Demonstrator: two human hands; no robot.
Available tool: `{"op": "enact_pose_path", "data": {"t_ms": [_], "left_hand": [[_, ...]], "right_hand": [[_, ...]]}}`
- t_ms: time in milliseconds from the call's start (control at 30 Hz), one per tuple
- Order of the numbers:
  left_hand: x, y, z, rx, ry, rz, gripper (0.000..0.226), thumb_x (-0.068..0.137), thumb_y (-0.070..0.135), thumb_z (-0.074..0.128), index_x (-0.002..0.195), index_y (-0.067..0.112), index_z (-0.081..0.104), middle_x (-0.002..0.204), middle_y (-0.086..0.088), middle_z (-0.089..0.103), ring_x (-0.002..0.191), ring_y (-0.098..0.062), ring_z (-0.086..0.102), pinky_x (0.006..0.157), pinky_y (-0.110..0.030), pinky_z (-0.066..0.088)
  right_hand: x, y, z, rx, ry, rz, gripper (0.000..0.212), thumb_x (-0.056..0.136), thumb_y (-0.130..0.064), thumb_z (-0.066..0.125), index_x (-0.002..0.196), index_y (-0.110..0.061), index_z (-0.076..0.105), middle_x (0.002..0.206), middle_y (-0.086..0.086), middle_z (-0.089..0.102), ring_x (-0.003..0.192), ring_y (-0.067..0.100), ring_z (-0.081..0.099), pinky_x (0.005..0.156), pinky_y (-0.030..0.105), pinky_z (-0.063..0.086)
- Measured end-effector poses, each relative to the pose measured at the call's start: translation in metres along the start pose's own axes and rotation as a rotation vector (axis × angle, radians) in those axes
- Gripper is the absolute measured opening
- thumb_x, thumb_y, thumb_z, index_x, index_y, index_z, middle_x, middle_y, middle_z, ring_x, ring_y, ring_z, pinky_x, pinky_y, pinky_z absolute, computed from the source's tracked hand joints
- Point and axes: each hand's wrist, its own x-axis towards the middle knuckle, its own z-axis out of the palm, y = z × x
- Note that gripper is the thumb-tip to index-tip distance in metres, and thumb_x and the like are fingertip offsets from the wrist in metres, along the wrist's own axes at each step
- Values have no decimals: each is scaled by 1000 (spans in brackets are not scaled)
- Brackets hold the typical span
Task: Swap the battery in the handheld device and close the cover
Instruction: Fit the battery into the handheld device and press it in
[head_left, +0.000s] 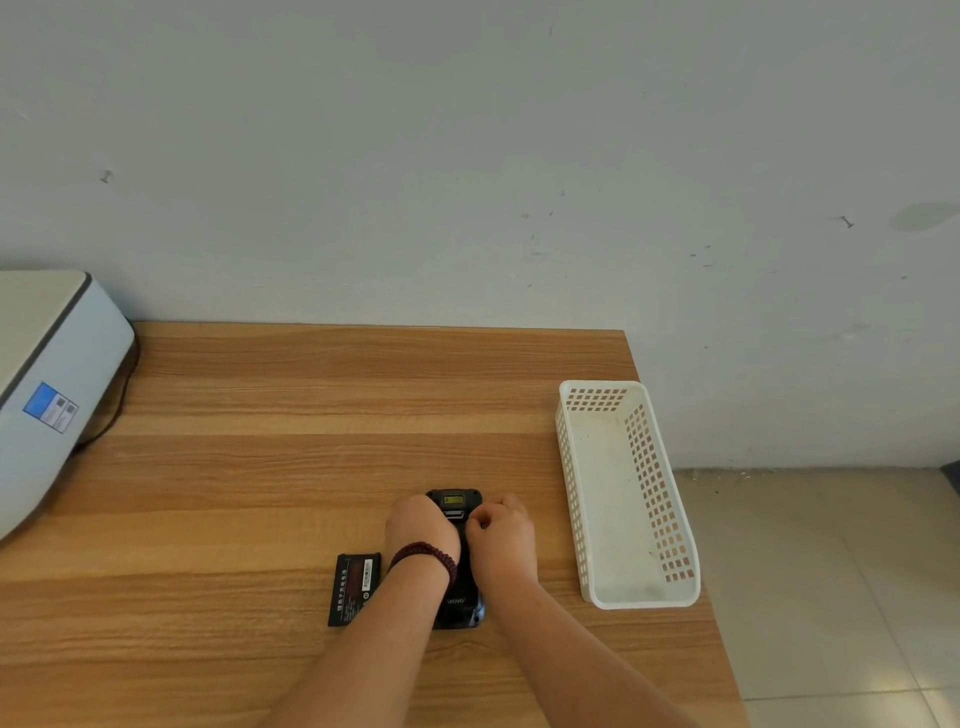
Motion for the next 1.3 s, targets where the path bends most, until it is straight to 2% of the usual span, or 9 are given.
{"op": "enact_pose_path", "data": {"t_ms": [233,367,500,600,700,800,967,1100,1300], "left_hand": [[4,-7,-5,20,6,107,16,91,14,57,104,9,66,108,-9,65,97,-22,63,80,-28,51],[1,-21,-10,-106,-2,135,7,93,16,58,93,12,64,97,-5,67,88,-19,62,75,-29,48],[-10,-42,-7,-248,50,159,17,93,15,57,76,19,54,82,0,60,72,-13,54,65,-27,44],[-19,-51,-10,-199,43,278,16,92,15,56,77,20,54,84,2,57,74,-11,54,70,-28,49],[-28,-60,-15,-72,37,494,5,94,20,54,92,23,58,100,6,57,90,-9,54,82,-26,50],[-36,-72,-14,50,38,630,40,89,41,60,124,24,51,122,10,49,116,-9,44,98,-25,43],[-50,-85,-10,233,-53,636,101,69,66,62,150,24,19,147,10,29,135,-13,26,114,-35,25],[-52,-90,-6,317,-27,603,110,71,65,63,153,20,5,155,7,18,143,-15,16,118,-36,14],[-44,-86,-8,364,-3,585,113,65,71,64,152,21,13,153,6,24,142,-17,19,117,-38,17]], "right_hand": [[2,1,-5,-54,-55,-58,14,96,-14,55,94,-13,70,106,-8,51,88,3,51,75,12,43],[-1,1,-11,101,-45,83,12,94,-14,59,88,-18,67,102,-4,59,84,6,56,62,12,40],[-15,3,-16,214,-37,147,13,93,-13,61,86,-25,60,91,-7,62,78,7,59,58,15,42],[-20,1,-21,125,-70,75,8,94,-19,60,89,-25,60,94,-7,62,79,6,58,61,16,43],[-24,3,-24,-92,-112,-78,10,96,-28,58,103,-24,63,107,-8,59,93,6,55,78,19,47],[-34,5,-23,-239,-167,-207,30,94,-35,59,122,-25,59,123,-9,49,112,9,47,92,24,47],[-44,-5,-15,-362,-217,-232,52,90,-44,59,137,-27,44,134,-5,34,124,14,37,95,31,48],[-43,-18,-6,-452,-201,-180,55,89,-46,58,136,-24,40,136,2,30,127,20,33,94,35,49],[-37,-28,1,-474,-183,-118,55,87,-46,60,131,-19,40,135,5,31,124,23,34,89,34,49]]}}
